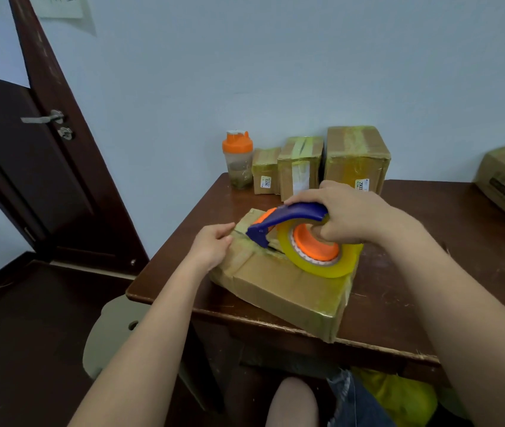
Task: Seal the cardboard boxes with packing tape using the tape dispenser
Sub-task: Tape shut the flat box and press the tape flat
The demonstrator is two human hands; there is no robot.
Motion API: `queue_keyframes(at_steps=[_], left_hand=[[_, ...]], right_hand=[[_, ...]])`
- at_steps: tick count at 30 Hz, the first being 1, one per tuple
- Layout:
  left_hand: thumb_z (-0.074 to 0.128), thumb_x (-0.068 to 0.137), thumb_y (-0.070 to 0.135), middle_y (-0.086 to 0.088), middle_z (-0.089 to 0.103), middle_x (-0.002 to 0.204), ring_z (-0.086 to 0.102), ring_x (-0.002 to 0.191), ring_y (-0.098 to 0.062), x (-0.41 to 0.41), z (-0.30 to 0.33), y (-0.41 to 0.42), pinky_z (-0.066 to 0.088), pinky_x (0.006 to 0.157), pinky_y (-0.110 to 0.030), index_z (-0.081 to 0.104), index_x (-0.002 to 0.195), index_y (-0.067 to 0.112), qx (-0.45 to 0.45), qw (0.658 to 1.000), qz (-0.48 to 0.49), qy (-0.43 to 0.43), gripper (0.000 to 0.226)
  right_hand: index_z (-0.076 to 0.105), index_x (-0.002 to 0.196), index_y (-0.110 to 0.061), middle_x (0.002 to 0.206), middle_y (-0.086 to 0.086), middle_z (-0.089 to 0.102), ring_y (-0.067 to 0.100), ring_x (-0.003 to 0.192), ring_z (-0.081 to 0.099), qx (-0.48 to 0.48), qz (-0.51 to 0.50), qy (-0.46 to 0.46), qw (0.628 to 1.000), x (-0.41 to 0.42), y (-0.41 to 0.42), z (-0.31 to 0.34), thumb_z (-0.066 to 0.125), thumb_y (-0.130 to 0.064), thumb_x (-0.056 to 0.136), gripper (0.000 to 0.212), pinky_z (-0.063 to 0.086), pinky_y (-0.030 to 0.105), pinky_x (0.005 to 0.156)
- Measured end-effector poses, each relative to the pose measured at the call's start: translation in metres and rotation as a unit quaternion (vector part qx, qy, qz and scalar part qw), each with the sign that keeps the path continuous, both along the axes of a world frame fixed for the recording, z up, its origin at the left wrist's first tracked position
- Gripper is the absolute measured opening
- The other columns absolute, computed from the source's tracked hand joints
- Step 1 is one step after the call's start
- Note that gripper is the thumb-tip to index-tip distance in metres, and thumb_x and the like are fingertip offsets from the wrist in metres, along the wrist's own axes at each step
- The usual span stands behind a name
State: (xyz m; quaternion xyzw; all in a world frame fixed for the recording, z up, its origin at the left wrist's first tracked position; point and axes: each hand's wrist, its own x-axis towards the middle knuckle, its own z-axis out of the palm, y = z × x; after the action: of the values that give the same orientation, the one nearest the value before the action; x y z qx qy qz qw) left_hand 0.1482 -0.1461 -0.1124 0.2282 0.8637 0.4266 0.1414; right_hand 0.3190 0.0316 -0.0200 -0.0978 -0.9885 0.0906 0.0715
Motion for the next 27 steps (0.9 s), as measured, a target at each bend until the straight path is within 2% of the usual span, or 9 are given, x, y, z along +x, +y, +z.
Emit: queue_keyframes(at_steps=[3, 7, 12, 17, 27], left_hand=[[0.044, 0.103, 0.010, 0.000, 0.049, 0.146, 0.042, 0.135, -0.018, -0.003, -0.002, 0.002, 0.032, 0.108, -0.030, 0.054, 0.140, 0.019, 0.004, 1.000, 0.011, 0.011, 0.039], [0.040, 0.104, 0.013, 0.001, 0.048, 0.147, 0.041, 0.136, -0.020, 0.000, -0.009, 0.004, 0.033, 0.112, -0.035, 0.056, 0.137, 0.025, 0.003, 0.999, 0.038, 0.024, 0.039], [0.042, 0.103, 0.016, 0.004, 0.054, 0.142, 0.045, 0.132, -0.021, 0.001, -0.015, 0.007, 0.038, 0.111, -0.043, 0.062, 0.130, 0.032, 0.001, 0.995, 0.078, 0.054, 0.037], [0.042, 0.103, 0.017, 0.006, 0.057, 0.138, 0.046, 0.131, -0.022, 0.000, -0.016, 0.009, 0.038, 0.110, -0.045, 0.067, 0.123, 0.035, 0.018, 0.995, 0.087, 0.043, 0.036], [0.045, 0.102, 0.018, 0.003, 0.061, 0.134, 0.050, 0.125, -0.023, 0.002, -0.016, 0.020, 0.043, 0.105, -0.044, 0.070, 0.118, 0.033, 0.029, 0.993, 0.109, 0.047, 0.033]], right_hand=[[0.039, 0.131, -0.057, 0.096, -0.009, 0.041, 0.016, 0.085, 0.053, 0.017, 0.010, 0.000, 1.000, -0.004, -0.009, -0.003, 0.057, -0.025, 0.084, 0.060, 0.038, 0.029, 0.061], [0.042, 0.131, -0.054, 0.089, -0.013, 0.038, 0.015, 0.084, 0.050, 0.005, 0.001, 0.004, 1.000, 0.000, -0.009, 0.001, 0.055, -0.020, 0.084, 0.060, 0.037, 0.029, 0.061], [0.042, 0.132, -0.056, 0.087, -0.016, 0.038, 0.015, 0.087, 0.050, -0.023, 0.011, -0.002, 1.000, 0.012, -0.008, 0.006, 0.055, -0.023, 0.084, 0.059, 0.049, 0.036, 0.073], [0.040, 0.132, -0.057, 0.088, -0.020, 0.035, 0.011, 0.088, 0.044, -0.051, 0.015, 0.004, 0.999, 0.025, -0.002, 0.006, 0.059, -0.024, 0.085, 0.060, 0.042, 0.032, 0.071], [0.037, 0.135, -0.054, 0.093, -0.020, 0.035, 0.011, 0.091, 0.045, -0.089, 0.019, -0.003, 0.996, 0.042, 0.002, 0.005, 0.068, -0.027, 0.081, 0.068, 0.049, 0.042, 0.088]])
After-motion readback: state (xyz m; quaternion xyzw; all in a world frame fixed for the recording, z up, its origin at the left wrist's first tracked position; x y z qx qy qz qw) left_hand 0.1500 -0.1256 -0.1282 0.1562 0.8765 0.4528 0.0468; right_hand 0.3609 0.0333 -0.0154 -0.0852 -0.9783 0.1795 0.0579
